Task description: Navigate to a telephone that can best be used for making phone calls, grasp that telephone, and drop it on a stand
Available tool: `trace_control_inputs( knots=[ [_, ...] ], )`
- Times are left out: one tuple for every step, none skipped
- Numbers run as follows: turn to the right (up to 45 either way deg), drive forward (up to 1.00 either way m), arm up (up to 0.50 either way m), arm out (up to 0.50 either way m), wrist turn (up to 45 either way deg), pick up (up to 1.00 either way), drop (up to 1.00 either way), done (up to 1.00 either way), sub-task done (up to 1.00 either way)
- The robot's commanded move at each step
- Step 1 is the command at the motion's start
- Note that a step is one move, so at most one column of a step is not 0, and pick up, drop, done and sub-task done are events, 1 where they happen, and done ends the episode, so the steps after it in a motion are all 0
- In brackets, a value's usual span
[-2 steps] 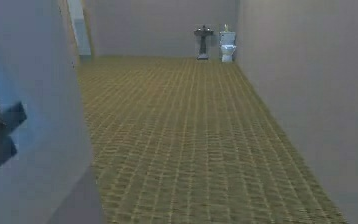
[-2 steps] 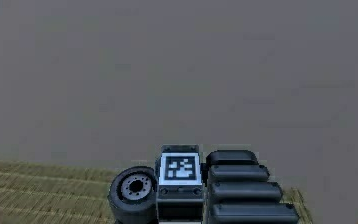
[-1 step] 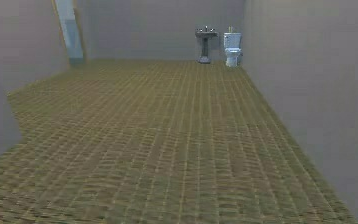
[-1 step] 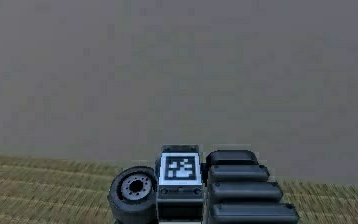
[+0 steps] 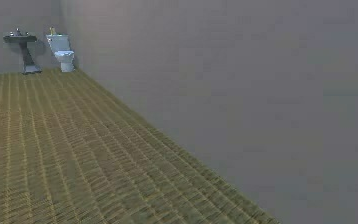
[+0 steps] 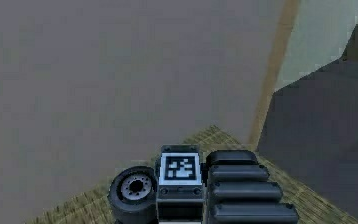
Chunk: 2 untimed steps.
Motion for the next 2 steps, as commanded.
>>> trace_control_inputs(
  knots=[
    [9.0, 0.0, 0.0, 0.0, 0.0, 0.0, 0.0, 0.0, 0.0],
    [0.0, 0.35, 0.0, 0.0, 0.0, 0.0, 0.0, 0.0, 0.0]
  ],
)
